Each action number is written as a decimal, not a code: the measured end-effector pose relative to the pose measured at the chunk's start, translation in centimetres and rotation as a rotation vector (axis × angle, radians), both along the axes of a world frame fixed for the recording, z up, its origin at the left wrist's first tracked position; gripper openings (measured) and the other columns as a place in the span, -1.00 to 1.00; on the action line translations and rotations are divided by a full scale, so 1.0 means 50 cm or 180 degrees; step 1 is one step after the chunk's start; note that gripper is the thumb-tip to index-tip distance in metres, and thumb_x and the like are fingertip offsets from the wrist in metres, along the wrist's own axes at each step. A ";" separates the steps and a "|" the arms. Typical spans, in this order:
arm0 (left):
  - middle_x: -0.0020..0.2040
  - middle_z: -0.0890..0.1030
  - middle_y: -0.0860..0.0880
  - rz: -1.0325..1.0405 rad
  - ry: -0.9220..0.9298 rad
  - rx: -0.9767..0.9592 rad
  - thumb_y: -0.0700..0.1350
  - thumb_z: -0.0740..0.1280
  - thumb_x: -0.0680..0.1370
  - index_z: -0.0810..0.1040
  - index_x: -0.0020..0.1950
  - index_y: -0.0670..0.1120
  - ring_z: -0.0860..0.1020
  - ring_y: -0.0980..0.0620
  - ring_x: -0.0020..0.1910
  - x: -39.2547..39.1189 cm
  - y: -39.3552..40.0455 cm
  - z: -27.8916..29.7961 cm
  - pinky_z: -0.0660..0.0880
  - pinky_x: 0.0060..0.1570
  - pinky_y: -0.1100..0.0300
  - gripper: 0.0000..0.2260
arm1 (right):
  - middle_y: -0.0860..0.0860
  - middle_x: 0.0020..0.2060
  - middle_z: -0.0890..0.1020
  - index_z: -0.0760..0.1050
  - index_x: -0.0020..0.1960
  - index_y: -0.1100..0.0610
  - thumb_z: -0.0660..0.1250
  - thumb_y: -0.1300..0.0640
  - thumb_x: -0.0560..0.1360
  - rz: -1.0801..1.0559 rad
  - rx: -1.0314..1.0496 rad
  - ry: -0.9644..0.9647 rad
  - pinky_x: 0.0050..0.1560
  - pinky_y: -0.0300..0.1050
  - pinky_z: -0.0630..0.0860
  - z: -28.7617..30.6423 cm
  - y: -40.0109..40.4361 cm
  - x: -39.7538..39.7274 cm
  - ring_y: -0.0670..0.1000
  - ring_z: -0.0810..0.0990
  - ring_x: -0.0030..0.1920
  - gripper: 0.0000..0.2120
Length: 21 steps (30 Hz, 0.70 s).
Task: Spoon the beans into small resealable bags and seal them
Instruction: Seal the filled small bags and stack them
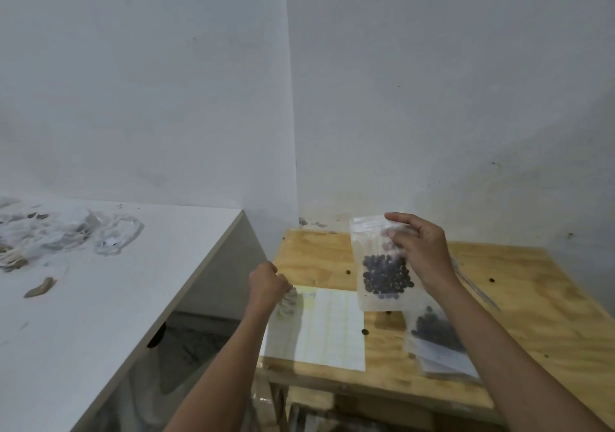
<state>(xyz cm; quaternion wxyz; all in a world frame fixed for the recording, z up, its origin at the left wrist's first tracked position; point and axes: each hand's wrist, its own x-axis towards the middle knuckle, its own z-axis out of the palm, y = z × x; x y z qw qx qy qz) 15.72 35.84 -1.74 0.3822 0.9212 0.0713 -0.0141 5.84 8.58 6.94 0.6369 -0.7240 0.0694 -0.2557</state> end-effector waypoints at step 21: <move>-0.09 0.70 -0.07 -0.0312 -0.0547 -0.2875 -0.25 0.50 0.47 0.48 0.24 -0.06 0.62 0.08 -0.17 -0.114 -0.163 0.167 0.52 -0.11 0.18 -0.61 | -0.10 0.15 0.67 0.66 0.09 -0.13 0.43 0.26 0.55 0.0023 0.0008 -0.0042 0.17 -0.02 0.63 -0.010 0.010 -0.009 -0.01 0.63 0.21 -0.70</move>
